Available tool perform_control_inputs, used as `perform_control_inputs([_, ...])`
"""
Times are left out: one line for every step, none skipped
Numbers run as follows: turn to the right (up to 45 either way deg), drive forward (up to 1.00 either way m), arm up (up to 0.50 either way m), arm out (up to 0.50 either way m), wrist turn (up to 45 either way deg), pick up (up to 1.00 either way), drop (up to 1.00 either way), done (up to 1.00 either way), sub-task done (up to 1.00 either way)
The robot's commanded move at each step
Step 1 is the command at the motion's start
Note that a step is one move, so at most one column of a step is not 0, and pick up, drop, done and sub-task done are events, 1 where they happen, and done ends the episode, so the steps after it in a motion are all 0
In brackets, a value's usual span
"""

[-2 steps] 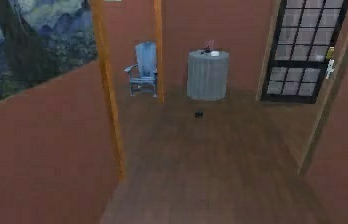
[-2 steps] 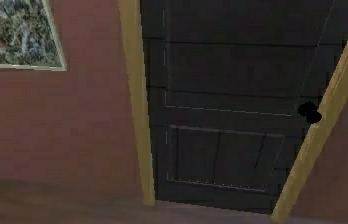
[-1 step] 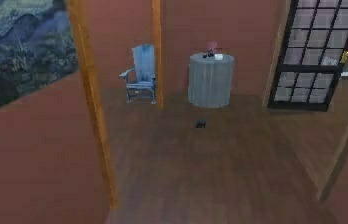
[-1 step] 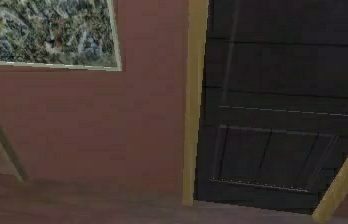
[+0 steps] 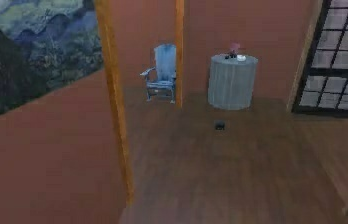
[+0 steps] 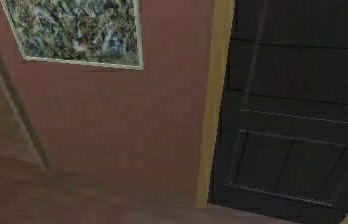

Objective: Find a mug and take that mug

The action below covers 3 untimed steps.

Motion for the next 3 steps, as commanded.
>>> perform_control_inputs([0.0, 1.0, 0.0, 0.0, 0.0, 0.0, 0.0, 0.0, 0.0])
perform_control_inputs([-3.0, 0.0, 0.0, 0.0, 0.0, 0.0, 0.0, 0.0, 0.0])
perform_control_inputs([45.0, 0.0, 0.0, 0.0, 0.0, 0.0, 0.0, 0.0, 0.0])
